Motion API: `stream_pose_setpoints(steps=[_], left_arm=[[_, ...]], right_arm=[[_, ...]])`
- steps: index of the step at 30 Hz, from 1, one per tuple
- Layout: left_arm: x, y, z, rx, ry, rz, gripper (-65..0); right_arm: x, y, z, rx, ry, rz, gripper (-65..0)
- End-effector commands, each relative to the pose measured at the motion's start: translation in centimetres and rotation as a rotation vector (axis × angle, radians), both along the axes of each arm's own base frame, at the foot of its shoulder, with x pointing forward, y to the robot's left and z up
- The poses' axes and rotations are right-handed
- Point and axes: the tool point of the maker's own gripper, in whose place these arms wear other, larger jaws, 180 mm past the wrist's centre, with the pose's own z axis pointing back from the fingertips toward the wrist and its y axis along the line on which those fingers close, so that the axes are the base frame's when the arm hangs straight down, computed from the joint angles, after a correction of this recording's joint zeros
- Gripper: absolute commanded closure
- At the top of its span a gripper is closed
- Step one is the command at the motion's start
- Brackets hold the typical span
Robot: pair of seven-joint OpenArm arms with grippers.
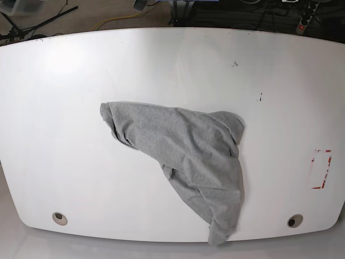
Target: Fold the T-shirt properly
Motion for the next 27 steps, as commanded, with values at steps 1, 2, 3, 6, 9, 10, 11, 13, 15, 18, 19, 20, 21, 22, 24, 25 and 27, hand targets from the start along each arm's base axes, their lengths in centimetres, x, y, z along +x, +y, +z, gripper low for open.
stream_pose_setpoints(steps=[1,2,3,6,9,10,11,13,15,18,19,20,21,22,24,25,27], left_arm=[[1.1,0.6,2.2,0.02,-0.058,0.003,-38.1],[1.5,0.9,2.6,0.029,-0.073,0.003,-38.1],[1.8,1.1,3.0,0.035,-0.084,0.005,-38.1],[2.5,1.7,3.4,0.052,-0.107,0.006,-38.1],[4.5,1.8,3.7,0.058,-0.166,0.005,-38.1],[5.1,1.8,3.8,0.059,-0.185,0.005,-38.1],[5.6,1.8,3.9,0.06,-0.199,0.004,-38.1],[6.7,1.8,4.1,0.061,-0.231,0.002,-38.3],[8.0,1.8,4.4,0.061,-0.271,0.003,-38.3],[9.8,1.8,4.9,0.059,-0.324,0.004,-38.3],[10.5,1.8,5.1,0.056,-0.347,0.007,-38.3],[11.0,1.7,5.3,0.054,-0.361,0.006,-38.3],[11.4,1.6,5.4,0.049,-0.375,0.0,-38.3],[12.0,1.3,5.6,0.041,-0.392,-0.015,-38.3],[13.0,0.7,5.8,0.02,-0.419,-0.042,-38.3],[13.7,0.4,6.0,0.011,-0.434,-0.055,-38.3],[14.5,0.2,5.7,0.001,-0.421,-0.062,-38.5]], right_arm=[[1.1,0.3,1.8,0.002,-0.037,0.017,-21.7],[1.7,0.5,2.2,0.003,-0.048,0.023,-21.7],[2.1,0.6,2.5,0.002,-0.057,0.026,-21.7],[3.1,0.8,2.9,0.001,-0.079,0.033,-21.7],[5.7,1.1,3.0,0.006,-0.145,0.022,-21.7],[6.5,1.2,3.0,0.009,-0.165,0.014,-21.7],[7.2,1.3,3.1,0.012,-0.183,0.006,-21.7],[8.7,1.6,3.2,0.019,-0.223,-0.005,-21.7],[10.2,1.8,3.5,0.027,-0.264,-0.007,-21.7],[12.3,1.9,3.8,0.028,-0.318,-0.009,-21.9],[13.0,1.9,4.0,0.027,-0.335,-0.009,-22.0],[13.5,1.9,4.0,0.026,-0.343,-0.009,-22.2],[13.9,1.9,4.0,0.026,-0.344,-0.011,-22.2],[14.6,2.1,4.0,0.028,-0.353,-0.017,-22.4],[15.6,2.2,4.0,0.028,-0.361,-0.023,-22.4],[16.3,2.2,4.0,0.028,-0.368,-0.022,-22.4],[17.2,2.2,4.1,0.023,-0.375,-0.014,-22.5]])
